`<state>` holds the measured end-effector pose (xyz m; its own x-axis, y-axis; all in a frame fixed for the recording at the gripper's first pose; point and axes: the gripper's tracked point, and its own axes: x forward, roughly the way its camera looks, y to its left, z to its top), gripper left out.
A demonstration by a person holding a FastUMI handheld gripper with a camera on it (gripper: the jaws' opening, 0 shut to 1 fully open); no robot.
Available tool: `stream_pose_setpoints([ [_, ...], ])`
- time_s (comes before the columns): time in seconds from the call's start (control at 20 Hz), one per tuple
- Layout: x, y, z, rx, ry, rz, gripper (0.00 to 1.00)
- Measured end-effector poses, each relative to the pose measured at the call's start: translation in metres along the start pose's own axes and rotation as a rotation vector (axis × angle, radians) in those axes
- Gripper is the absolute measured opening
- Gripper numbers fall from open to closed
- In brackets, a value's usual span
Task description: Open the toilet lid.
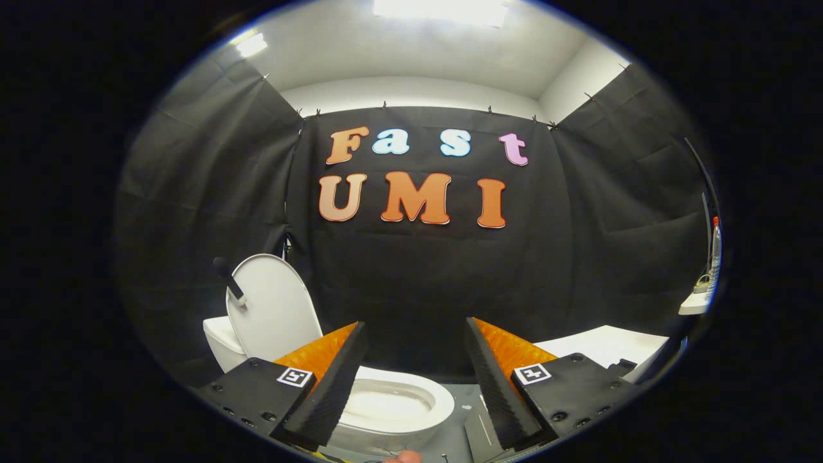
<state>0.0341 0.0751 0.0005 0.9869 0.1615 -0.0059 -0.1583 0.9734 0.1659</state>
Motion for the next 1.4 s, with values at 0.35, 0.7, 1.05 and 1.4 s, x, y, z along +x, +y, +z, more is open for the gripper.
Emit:
stream_pose_setpoints([
  [0.35,-0.003,0.011,0.002,0.001,-0.008,0.024,0.98],
  [0.7,-0.007,0.021,0.002,-0.014,-0.010,0.049,0.98],
  [1.05,-0.010,0.021,0.007,-0.009,-0.026,0.051,0.98],
  [1.4,-0.010,0.021,0.008,-0.007,-0.026,0.050,0.98],
])
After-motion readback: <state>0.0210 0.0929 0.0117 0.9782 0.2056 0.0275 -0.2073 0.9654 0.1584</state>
